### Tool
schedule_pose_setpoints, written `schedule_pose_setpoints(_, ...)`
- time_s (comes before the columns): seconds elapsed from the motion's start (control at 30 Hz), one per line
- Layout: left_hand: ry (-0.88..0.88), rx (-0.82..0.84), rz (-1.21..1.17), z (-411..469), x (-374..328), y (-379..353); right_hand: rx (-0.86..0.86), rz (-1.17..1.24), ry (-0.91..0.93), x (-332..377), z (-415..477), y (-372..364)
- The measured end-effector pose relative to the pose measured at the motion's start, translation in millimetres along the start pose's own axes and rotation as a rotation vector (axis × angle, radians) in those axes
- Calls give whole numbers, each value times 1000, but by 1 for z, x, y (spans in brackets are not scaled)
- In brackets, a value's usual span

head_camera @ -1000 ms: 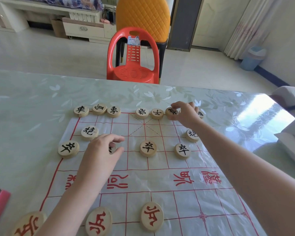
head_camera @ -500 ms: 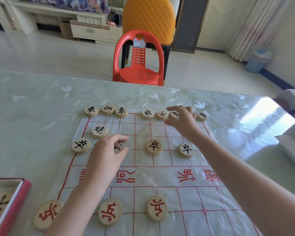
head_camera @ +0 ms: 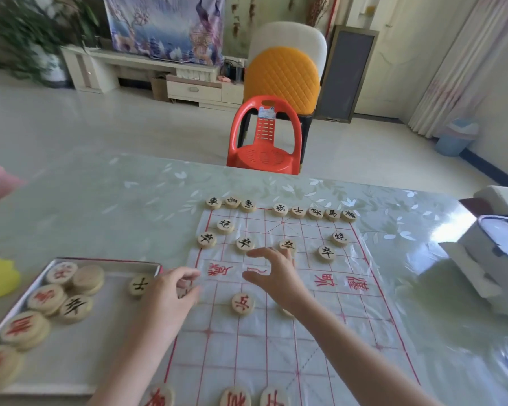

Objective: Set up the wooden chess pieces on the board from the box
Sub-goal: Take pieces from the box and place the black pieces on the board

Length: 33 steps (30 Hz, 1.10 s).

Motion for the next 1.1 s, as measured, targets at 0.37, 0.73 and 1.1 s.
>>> schedule_pose_setpoints(0.37, 189, -21, 119, -44, 104, 99, 242, 11, 61, 102, -88, -69)
schedule_pose_setpoints(0.73, 179, -68, 270, -43, 156, 137, 284, -98, 127, 127, -89, -127)
schedule_pose_setpoints(1.1, 79, -68, 635, 10, 161, 106, 202, -290, 297, 139, -39, -178)
Point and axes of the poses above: each hand's wrist, its own z-axis towards the middle knuckle, its own y-axis out of the back of the hand, x = y × z, the point moved 9 cm from there along z, towards the middle knuckle, and after that the axes turned 13 degrees about -x, right-handed, at the moved point
